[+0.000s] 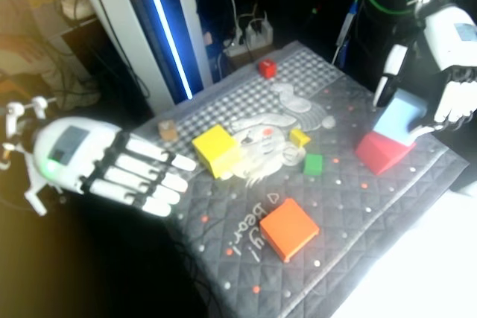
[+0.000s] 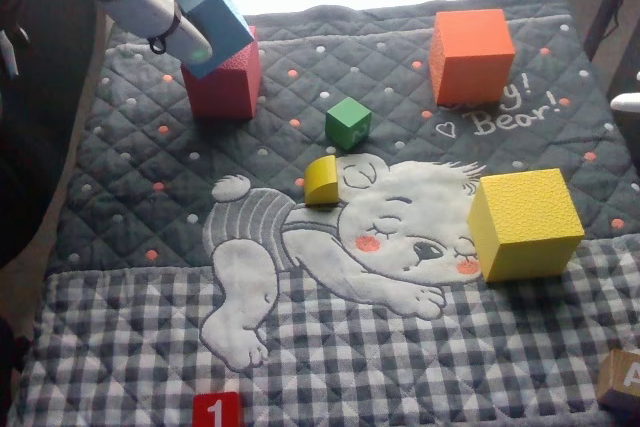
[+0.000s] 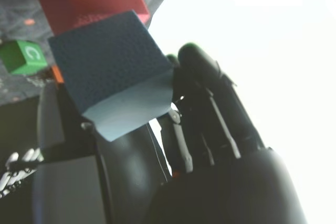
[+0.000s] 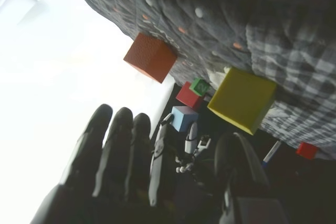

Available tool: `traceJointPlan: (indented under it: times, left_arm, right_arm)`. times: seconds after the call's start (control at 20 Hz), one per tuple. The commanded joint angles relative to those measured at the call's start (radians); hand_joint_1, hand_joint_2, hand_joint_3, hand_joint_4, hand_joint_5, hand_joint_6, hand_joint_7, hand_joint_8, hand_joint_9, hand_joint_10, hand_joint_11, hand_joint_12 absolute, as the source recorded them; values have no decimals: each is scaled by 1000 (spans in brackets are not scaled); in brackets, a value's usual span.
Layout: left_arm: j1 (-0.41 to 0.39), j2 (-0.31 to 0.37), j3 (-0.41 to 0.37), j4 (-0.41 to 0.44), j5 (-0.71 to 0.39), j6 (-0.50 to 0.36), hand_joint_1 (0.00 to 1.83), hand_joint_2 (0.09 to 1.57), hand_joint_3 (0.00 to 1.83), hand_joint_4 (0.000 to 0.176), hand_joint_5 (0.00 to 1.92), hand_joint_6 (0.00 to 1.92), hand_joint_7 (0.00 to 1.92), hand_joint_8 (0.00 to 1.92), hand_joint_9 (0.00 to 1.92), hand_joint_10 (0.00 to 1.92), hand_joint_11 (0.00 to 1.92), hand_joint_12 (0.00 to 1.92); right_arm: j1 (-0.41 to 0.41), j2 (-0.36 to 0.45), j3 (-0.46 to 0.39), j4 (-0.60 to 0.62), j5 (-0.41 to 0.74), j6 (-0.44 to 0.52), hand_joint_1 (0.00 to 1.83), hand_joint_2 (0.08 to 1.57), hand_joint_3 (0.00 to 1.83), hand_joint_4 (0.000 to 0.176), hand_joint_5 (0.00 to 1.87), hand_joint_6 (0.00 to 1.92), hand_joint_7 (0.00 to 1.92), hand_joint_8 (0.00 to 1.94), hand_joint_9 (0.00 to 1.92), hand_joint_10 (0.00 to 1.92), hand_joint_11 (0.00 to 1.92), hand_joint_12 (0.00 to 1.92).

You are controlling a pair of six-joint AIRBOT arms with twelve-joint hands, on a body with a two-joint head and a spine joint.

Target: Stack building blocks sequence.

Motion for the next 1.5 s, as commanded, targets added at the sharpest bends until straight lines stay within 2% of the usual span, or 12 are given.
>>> traceJointPlan:
  times: [0.0, 0.2, 0.45, 0.55, 0.6, 0.65, 0.7, 0.85, 0.95, 1.2, 1.3, 1.45]
  left_arm:
    - [-21, -7, 10, -1, -90, 1, 1381, 1105, 3, 0, 1016, 1021, 888, 1102, 925, 1195, 761, 1559]
    - [-32, -40, 40, 32, -58, 1, 1582, 1065, 0, 0, 948, 1096, 915, 1132, 997, 1126, 791, 1339]
    - [-23, -44, 47, 34, -39, 1, 1376, 1092, 0, 0, 1014, 929, 961, 972, 964, 1159, 741, 1410]
    - [-18, -44, 47, 35, -34, 2, 1229, 1124, 0, 0, 1011, 797, 915, 1230, 767, 1071, 612, 1616]
    - [-18, -44, 47, 35, -34, 2, 1229, 1116, 0, 0, 1021, 785, 937, 1190, 780, 1041, 634, 1597]
    - [-17, -44, 47, 35, -33, 2, 1165, 1073, 0, 0, 1072, 797, 821, 788, 747, 1068, 619, 1631]
    - [-16, -44, 47, 36, -33, 2, 1154, 985, 0, 0, 909, 296, 794, 567, 654, 1018, 520, 1613]
    - [-16, -44, 46, 36, -31, 2, 1091, 943, 0, 1, 780, 4, 852, 115, 656, 695, 427, 1452]
    - [-16, -44, 46, 36, -28, 2, 1005, 932, 0, 32, 673, 0, 776, 26, 604, 716, 387, 1494]
    - [-15, -45, 46, 38, -25, 2, 894, 929, 0, 80, 534, 0, 583, 0, 679, 166, 363, 1240]
    - [-16, -45, 46, 37, -25, 2, 885, 926, 0, 87, 527, 0, 570, 1, 710, 71, 378, 1186]
    - [-16, -46, 45, 37, -27, 2, 912, 924, 0, 85, 508, 0, 552, 0, 665, 31, 350, 1183]
  right_arm:
    - [10, 1, 6, 28, 120, 2, 792, 1219, 1, 111, 372, 0, 314, 1, 249, 1, 0, 296]
    - [11, 1, 8, 28, 120, 2, 775, 1220, 1, 100, 376, 1, 321, 2, 255, 1, 0, 221]
    - [11, 0, 8, 28, 120, 2, 743, 1214, 1, 97, 384, 1, 327, 1, 257, 4, 0, 256]
    - [11, -1, 8, 28, 120, 2, 751, 1214, 0, 103, 374, 0, 309, 0, 207, 0, 0, 272]
    - [11, -1, 8, 28, 120, 2, 766, 1212, 0, 100, 376, 1, 314, 2, 209, 2, 0, 267]
    - [11, -1, 8, 28, 120, 2, 782, 1207, 0, 85, 385, 0, 320, 0, 216, 1, 0, 345]
    - [11, -2, 8, 28, 120, 2, 775, 1210, 2, 83, 383, 0, 327, 2, 254, 14, 0, 355]
    - [11, -4, 8, 28, 120, 2, 775, 1207, 0, 78, 383, 0, 343, 4, 282, 14, 0, 310]
    - [12, -4, 8, 28, 120, 2, 783, 1212, 0, 80, 384, 0, 334, 0, 276, 2, 0, 330]
    - [12, -4, 8, 28, 120, 2, 757, 1218, 0, 92, 386, 1, 320, 0, 242, 2, 0, 336]
    - [12, -4, 8, 28, 120, 2, 779, 1221, 1, 83, 384, 0, 320, 0, 250, 3, 0, 226]
    - [12, -5, 8, 28, 120, 2, 768, 1218, 0, 106, 376, 0, 327, 1, 260, 4, 0, 260]
